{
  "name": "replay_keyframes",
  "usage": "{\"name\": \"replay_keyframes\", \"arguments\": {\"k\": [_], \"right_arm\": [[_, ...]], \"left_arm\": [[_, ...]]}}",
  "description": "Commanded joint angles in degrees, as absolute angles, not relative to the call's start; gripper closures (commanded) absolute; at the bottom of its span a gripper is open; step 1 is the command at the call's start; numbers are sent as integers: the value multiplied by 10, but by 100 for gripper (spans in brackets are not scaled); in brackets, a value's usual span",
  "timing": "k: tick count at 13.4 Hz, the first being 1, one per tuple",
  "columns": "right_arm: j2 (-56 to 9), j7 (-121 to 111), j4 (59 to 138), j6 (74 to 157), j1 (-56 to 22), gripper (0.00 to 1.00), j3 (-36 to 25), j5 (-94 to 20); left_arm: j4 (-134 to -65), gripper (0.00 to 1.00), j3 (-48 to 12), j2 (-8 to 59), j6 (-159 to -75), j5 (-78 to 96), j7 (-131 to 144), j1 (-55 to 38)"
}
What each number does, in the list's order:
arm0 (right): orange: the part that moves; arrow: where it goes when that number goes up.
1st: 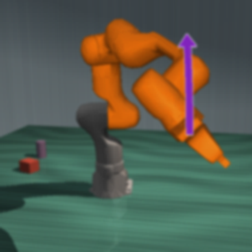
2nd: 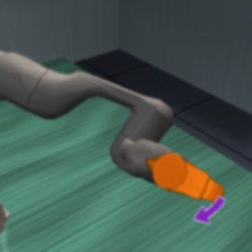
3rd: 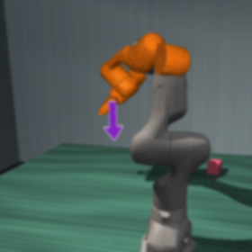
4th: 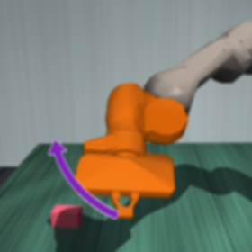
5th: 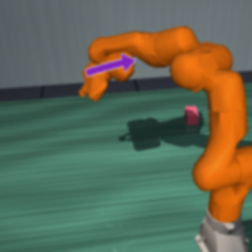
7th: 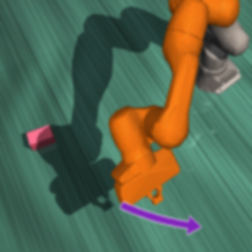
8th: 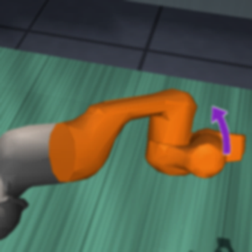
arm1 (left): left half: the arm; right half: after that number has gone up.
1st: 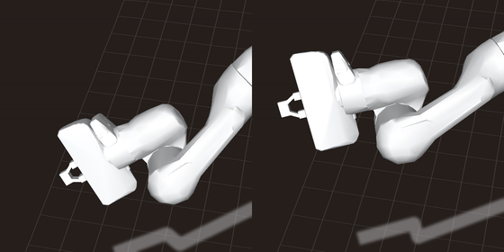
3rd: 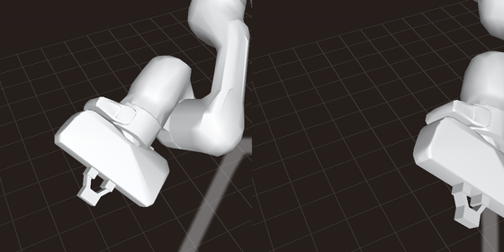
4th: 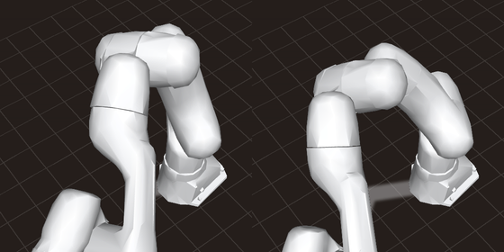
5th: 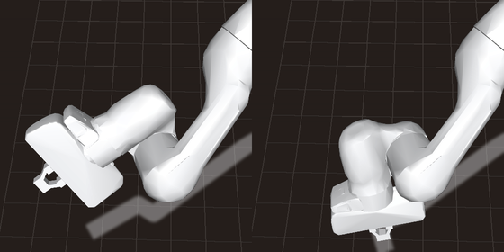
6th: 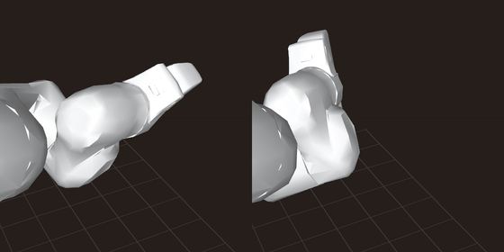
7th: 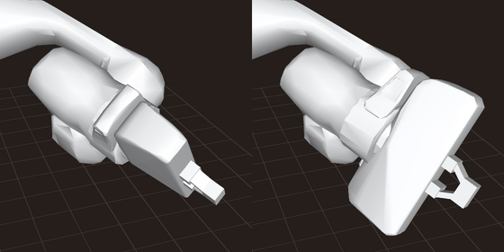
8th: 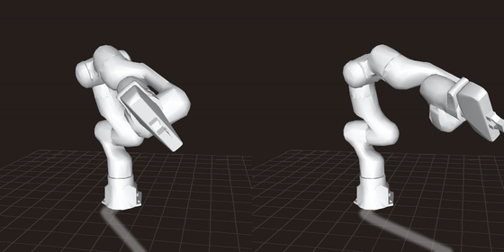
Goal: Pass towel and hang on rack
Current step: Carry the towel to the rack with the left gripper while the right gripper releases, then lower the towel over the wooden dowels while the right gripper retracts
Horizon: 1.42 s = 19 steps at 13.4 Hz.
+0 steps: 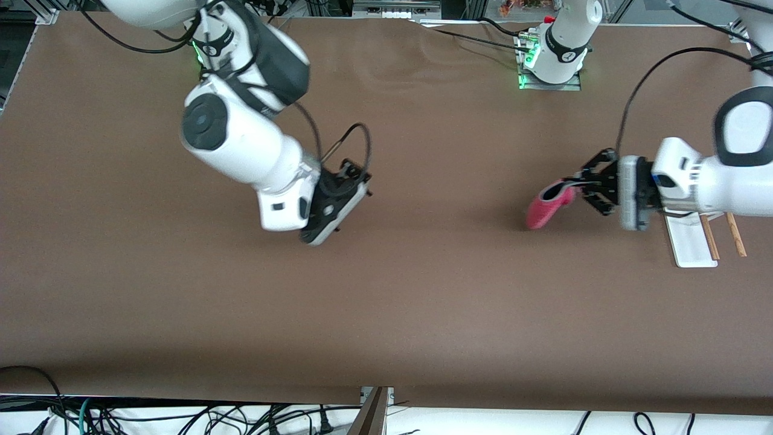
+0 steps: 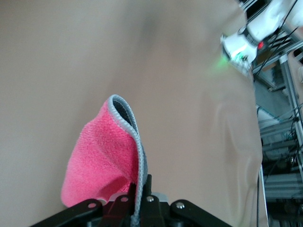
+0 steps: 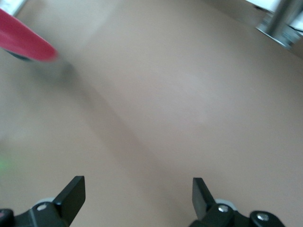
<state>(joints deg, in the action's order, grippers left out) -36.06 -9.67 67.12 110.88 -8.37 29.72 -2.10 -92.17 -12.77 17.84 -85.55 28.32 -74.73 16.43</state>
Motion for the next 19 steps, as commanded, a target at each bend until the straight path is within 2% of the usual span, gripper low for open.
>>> {"name": "replay_keyframes", "arguments": {"k": [1, 5, 8, 11, 16, 19], "right_arm": [[-348, -100, 671, 1060, -38, 0, 302, -16], [-299, -98, 671, 973, -26, 0, 231, 45], [-249, -98, 675, 970, -23, 0, 147, 45], [-198, -100, 713, 970, -15, 0, 86, 44], [-117, -99, 787, 962, 31, 0, 76, 46], [-91, -93, 802, 903, 33, 0, 37, 40]], "left_arm": [[-882, 100, -136, 192, -827, 215, -755, 234], [-803, 100, -131, 243, -827, 137, -758, 344], [-781, 100, -131, 284, -834, 113, -760, 426], [-717, 100, -131, 358, -854, 113, -807, 483], [-708, 100, -90, 389, -944, 112, -860, 501], [-713, 100, -75, 402, -976, 112, -880, 502]]}}
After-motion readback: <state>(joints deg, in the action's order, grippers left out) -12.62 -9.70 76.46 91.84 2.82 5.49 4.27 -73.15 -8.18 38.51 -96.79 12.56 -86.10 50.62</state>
